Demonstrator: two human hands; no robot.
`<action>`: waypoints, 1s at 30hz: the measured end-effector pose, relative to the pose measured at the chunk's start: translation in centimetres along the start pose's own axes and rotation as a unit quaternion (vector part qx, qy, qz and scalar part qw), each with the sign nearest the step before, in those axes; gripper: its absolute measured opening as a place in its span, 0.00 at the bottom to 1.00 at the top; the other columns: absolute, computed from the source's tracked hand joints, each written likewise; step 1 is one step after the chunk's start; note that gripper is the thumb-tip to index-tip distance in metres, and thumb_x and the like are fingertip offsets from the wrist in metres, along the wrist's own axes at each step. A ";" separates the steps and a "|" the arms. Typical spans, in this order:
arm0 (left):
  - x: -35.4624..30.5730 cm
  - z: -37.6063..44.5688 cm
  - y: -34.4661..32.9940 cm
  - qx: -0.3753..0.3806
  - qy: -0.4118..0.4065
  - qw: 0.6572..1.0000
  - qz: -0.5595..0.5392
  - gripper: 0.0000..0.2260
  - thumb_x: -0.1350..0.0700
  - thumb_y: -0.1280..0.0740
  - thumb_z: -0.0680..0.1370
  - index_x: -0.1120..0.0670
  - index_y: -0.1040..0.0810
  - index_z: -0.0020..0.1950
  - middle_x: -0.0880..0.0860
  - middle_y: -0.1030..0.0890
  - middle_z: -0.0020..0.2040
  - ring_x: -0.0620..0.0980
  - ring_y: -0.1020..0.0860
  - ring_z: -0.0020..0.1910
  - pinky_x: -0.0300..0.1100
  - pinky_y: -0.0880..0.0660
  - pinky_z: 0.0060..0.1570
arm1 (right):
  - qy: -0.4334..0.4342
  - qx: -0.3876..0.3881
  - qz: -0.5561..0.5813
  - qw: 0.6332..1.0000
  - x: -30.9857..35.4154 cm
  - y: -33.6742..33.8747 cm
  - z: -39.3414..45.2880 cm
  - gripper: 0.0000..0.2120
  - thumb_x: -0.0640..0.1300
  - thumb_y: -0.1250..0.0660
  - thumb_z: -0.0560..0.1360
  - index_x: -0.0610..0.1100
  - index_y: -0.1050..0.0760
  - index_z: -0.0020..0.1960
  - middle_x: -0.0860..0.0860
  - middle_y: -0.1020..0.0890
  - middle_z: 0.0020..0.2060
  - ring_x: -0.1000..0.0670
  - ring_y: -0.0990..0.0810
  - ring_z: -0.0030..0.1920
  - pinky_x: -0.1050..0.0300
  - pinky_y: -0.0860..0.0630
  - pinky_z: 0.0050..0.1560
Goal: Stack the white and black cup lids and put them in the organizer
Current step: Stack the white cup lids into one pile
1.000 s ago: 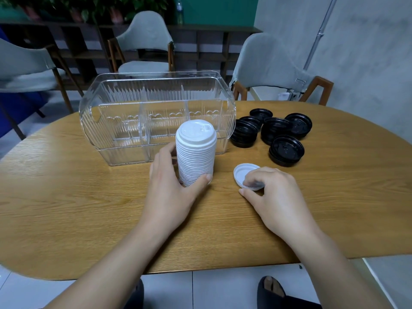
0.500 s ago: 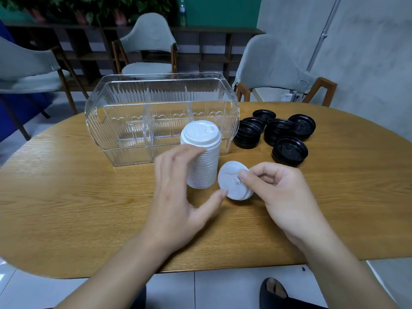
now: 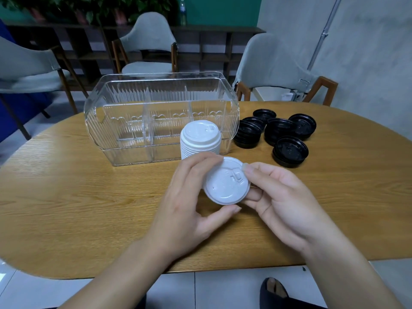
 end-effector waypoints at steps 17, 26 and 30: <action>-0.1 0.2 1.6 -0.023 -0.007 0.999 -0.026 0.37 0.37 0.21 0.78 0.60 0.24 0.77 0.49 0.20 0.73 0.49 0.21 0.68 0.47 0.25 0.67 | 0.277 -0.036 -0.371 0.886 3.4 -1.2 -2.0 0.35 0.53 0.15 0.69 0.52 0.20 0.73 0.54 0.15 0.67 0.46 0.19 0.72 0.42 0.23 0.73; 2.2 0.9 3.4 -0.122 0.101 0.986 -0.050 0.27 0.48 0.25 0.82 0.58 0.26 0.77 0.50 0.23 0.72 0.58 0.24 0.72 0.55 0.25 0.68 | 0.300 -0.106 -0.355 0.879 3.5 -0.9 -1.3 0.27 0.53 0.19 0.75 0.48 0.19 0.71 0.53 0.16 0.67 0.46 0.19 0.72 0.43 0.23 0.72; 2.8 1.6 3.7 -0.117 0.092 0.986 -0.075 0.25 0.57 0.29 0.84 0.57 0.29 0.80 0.52 0.23 0.75 0.58 0.24 0.76 0.58 0.26 0.74 | 0.301 -0.142 -0.326 0.885 4.1 -1.0 -0.6 0.26 0.56 0.21 0.77 0.50 0.19 0.72 0.56 0.15 0.66 0.50 0.18 0.70 0.46 0.21 0.71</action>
Point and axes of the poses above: each hand's wrist, its own z-axis towards the middle knuckle, its own y-axis out of the back of the hand, x = y × z, the point moved 6 cm from there along z, towards the middle knuckle
